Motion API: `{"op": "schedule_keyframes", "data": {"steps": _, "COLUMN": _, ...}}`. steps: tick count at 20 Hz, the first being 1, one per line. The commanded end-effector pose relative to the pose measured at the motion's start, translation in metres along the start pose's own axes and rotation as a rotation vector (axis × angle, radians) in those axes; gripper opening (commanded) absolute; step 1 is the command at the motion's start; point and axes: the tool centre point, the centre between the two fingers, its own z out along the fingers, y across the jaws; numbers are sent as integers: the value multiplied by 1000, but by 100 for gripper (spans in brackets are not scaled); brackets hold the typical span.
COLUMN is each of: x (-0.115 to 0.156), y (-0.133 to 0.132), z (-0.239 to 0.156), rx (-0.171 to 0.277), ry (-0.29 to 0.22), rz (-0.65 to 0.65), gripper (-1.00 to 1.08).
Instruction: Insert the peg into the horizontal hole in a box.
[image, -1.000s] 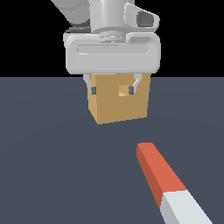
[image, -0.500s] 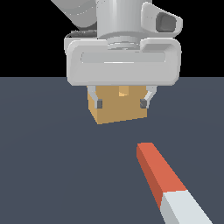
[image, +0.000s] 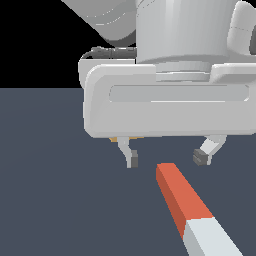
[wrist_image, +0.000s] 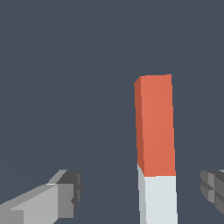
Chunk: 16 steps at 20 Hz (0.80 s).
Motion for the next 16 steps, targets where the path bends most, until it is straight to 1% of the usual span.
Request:
{"op": "schedule_keyframes", "data": {"steps": 1, "x": -18, "y": 8, "z": 8, "rx": 0, "ry": 1, "rz": -10, "gripper": 100}}
{"op": "schedule_keyframes", "data": {"steps": 8, "x": -55, "y": 26, "z": 26, "rx": 1, "ry": 4, "rz": -30, "gripper": 100}}
{"op": "schedule_keyframes", "data": {"steps": 16, "x": -77, "y": 37, "z": 36, "rx": 2, "ry": 5, "rz": -41, "gripper": 100}}
